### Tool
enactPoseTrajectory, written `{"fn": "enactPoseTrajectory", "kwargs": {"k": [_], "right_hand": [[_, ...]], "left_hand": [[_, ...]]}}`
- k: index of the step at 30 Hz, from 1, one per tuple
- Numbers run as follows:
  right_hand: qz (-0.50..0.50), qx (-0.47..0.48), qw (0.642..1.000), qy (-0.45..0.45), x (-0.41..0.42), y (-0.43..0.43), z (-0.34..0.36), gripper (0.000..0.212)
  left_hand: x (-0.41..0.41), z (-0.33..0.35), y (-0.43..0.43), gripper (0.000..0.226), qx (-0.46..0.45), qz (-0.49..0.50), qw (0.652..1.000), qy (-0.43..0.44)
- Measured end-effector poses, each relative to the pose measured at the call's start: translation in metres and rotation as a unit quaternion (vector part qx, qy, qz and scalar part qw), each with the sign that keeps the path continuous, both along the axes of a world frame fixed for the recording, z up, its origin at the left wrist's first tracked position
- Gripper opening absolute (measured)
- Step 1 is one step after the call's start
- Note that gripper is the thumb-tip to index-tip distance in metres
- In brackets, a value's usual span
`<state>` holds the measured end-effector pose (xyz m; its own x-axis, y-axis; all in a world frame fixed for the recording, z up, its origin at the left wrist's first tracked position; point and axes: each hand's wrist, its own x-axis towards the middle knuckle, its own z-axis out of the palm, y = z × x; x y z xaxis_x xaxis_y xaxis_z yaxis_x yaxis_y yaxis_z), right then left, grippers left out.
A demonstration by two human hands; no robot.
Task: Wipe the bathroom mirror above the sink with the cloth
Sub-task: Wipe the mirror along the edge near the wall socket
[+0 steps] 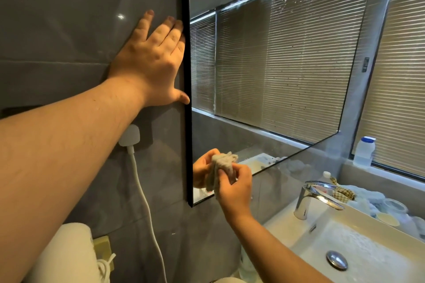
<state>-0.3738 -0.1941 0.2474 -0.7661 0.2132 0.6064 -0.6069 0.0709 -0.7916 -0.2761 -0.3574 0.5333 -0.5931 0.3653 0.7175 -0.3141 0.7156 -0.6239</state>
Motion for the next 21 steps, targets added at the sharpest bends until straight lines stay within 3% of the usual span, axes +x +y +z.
{"fn": "enactPoseTrajectory", "kwargs": {"k": [4, 13, 21], "right_hand": [[0.016, -0.041, 0.998, -0.046, -0.009, 0.007, 0.008, 0.021], [-0.064, -0.103, 0.985, -0.124, -0.082, 0.062, 0.053, 0.010], [-0.034, -0.066, 0.994, -0.079, -0.053, 0.037, 0.047, 0.020]], "left_hand": [[-0.001, 0.000, 0.000, 0.122, 0.004, -0.003, 1.000, -0.001], [-0.001, -0.001, 0.000, 0.121, 0.009, -0.010, 1.000, -0.001], [-0.001, -0.001, 0.000, 0.121, 0.004, -0.007, 1.000, 0.001]]}}
